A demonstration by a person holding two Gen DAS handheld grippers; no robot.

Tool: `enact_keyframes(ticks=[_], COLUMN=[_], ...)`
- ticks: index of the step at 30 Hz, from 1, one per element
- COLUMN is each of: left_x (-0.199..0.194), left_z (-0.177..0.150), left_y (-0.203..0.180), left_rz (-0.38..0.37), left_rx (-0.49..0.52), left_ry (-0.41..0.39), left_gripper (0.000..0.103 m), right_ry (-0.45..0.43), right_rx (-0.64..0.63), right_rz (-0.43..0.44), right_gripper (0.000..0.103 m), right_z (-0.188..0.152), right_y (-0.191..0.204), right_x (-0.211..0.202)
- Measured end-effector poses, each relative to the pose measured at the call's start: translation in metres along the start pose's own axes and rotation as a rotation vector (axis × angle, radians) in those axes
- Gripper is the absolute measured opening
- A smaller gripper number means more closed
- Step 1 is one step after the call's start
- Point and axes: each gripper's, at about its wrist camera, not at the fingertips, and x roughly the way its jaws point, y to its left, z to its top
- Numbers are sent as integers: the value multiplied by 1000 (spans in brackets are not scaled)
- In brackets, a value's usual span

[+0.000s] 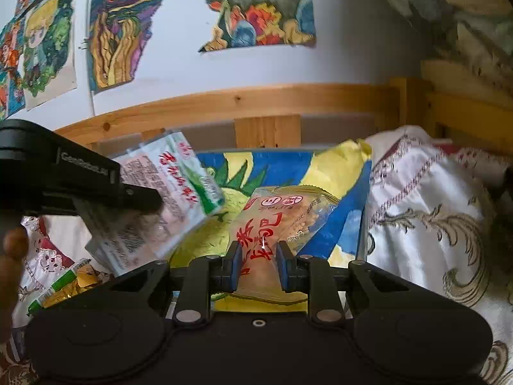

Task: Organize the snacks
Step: 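Lower both held snacks into the dinosaur tray and open both tools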

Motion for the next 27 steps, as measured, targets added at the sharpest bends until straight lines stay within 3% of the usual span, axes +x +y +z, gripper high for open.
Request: enact_keyframes(ticks=[9,12,16,20,23,27], left_x=[39,43,48,47,37,22], left_z=[-11,-10,-12,-14,-16,-19], left_y=[6,14,21,23,23,27], left_rz=[-19,-3,97,240,296,324], left_rx=[-82,-102,-113,-71,-40,-32], left_ry=[40,40,50,31,-32,-57], left_gripper=[5,10,35,86,98,102], right_ry=[32,54,54,43,27,-1], right_rx=[29,33,15,-18,-37,-44], right_rz=[-3,-12,-27,-43,-56,-58], right_gripper=[25,25,30,41,53,70], right_z=[-4,-4,-5,-6,-7,-6], right_y=[-14,-18,-15,-10,-7,-5], right_x=[17,22,22,20,16,9])
